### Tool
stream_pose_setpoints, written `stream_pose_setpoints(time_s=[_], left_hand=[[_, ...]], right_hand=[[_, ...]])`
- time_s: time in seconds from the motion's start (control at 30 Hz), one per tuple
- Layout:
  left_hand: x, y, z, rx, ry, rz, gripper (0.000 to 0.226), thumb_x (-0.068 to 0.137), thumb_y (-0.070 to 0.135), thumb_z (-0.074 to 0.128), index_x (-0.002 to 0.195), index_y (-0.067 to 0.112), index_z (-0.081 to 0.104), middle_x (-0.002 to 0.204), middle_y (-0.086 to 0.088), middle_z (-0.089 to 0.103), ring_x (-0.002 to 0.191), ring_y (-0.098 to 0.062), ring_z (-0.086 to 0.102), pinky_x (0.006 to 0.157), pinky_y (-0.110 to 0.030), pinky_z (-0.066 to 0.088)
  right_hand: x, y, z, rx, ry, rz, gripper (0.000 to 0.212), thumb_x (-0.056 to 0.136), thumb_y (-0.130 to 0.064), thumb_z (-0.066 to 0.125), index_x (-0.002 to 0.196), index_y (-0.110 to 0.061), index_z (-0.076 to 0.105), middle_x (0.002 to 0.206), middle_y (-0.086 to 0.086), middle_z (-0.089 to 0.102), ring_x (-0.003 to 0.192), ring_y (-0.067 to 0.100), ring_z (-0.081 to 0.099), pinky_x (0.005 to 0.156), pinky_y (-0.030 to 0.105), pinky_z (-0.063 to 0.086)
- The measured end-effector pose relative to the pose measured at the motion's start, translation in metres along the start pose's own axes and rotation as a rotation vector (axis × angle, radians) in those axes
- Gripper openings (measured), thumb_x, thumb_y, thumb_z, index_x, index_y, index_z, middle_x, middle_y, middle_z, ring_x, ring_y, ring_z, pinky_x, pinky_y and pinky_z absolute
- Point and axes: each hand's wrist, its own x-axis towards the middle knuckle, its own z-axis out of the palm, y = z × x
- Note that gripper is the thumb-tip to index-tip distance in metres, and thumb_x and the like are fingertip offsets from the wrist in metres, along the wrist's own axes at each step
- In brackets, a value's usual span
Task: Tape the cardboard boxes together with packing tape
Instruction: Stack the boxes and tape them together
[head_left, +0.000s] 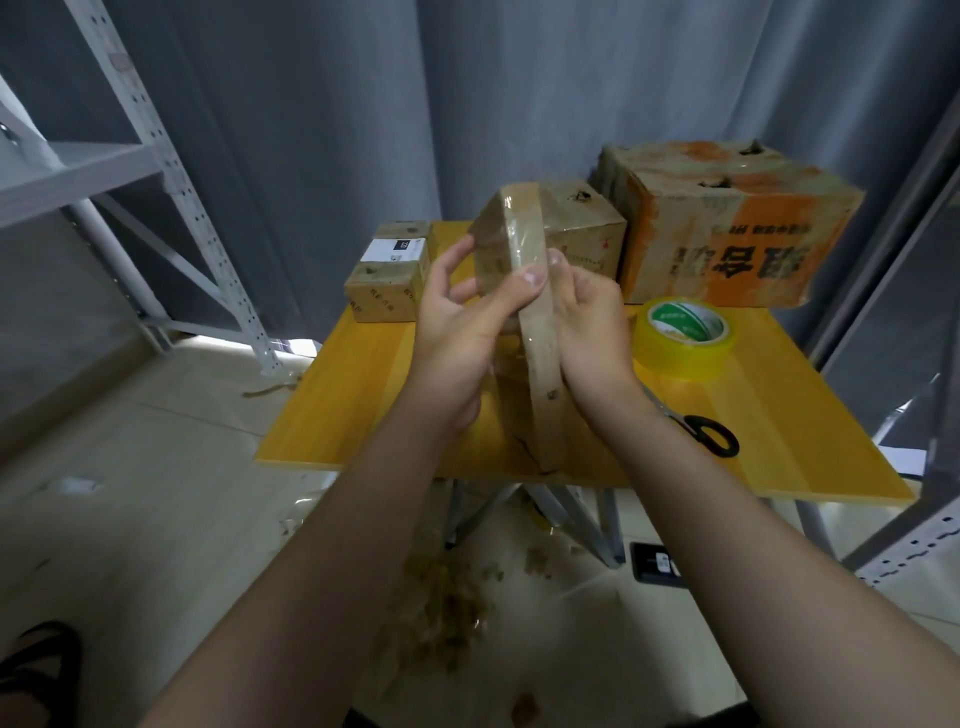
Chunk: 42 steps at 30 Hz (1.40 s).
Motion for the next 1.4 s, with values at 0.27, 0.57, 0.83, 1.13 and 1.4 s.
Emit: stream_pose_setpoints(time_s=[0.27, 0.57, 0.83, 1.13, 1.4], left_hand=[[-0.001, 0.000, -0.010, -0.172, -0.026, -0.051, 0.082, 0.082, 0.036, 0.081, 0.150, 0.011, 0.044, 0.131, -0.017, 0.068, 0.115, -0.035, 0.071, 0.080, -0.063, 0.060], [-0.011, -0.012, 0.013, 0.222, -0.156, 0.090, 0.042, 0.107, 0.038, 0.045, 0.141, 0.013, 0.039, 0.107, 0.006, 0.068, 0.087, 0.004, 0.071, 0.068, -0.015, 0.055], [-0.020, -0.019, 0.024, 0.204, -0.227, 0.186, 0.024, 0.104, 0.025, 0.057, 0.122, 0.031, 0.044, 0.116, 0.011, 0.065, 0.103, 0.008, 0.067, 0.083, -0.013, 0.053], [-0.020, -0.019, 0.011, 0.076, -0.340, 0.032, 0.063, 0.081, 0.001, 0.072, 0.123, 0.043, 0.050, 0.115, 0.001, 0.074, 0.108, -0.023, 0.073, 0.082, -0.034, 0.062], [-0.016, -0.020, 0.004, -0.017, -0.350, -0.051, 0.065, 0.076, -0.001, 0.068, 0.119, 0.045, 0.053, 0.105, 0.003, 0.079, 0.101, -0.026, 0.076, 0.075, -0.035, 0.063]], right_hand=[[0.007, -0.007, -0.009, -0.050, -0.317, 0.229, 0.069, 0.097, -0.074, 0.023, 0.124, -0.027, 0.065, 0.121, 0.000, 0.070, 0.112, 0.020, 0.066, 0.103, 0.052, 0.051], [0.001, -0.002, -0.004, -0.093, -0.120, 0.216, 0.066, 0.095, -0.078, 0.024, 0.135, -0.027, 0.038, 0.143, 0.006, 0.047, 0.134, 0.028, 0.045, 0.108, 0.047, 0.038], [0.001, 0.010, -0.017, -0.259, 0.119, 0.007, 0.054, 0.100, -0.072, 0.030, 0.121, -0.023, 0.032, 0.122, 0.010, 0.063, 0.104, 0.031, 0.062, 0.085, 0.047, 0.050], [0.015, 0.028, -0.039, -0.177, 0.295, -0.104, 0.035, 0.106, -0.054, 0.045, 0.098, -0.021, 0.050, 0.073, -0.012, 0.050, 0.066, -0.007, 0.053, 0.057, 0.018, 0.037], [0.019, 0.031, -0.044, 0.004, 0.278, 0.013, 0.044, 0.110, -0.043, 0.046, 0.072, -0.021, 0.047, 0.066, -0.006, 0.049, 0.055, -0.002, 0.045, 0.054, 0.018, 0.034]])
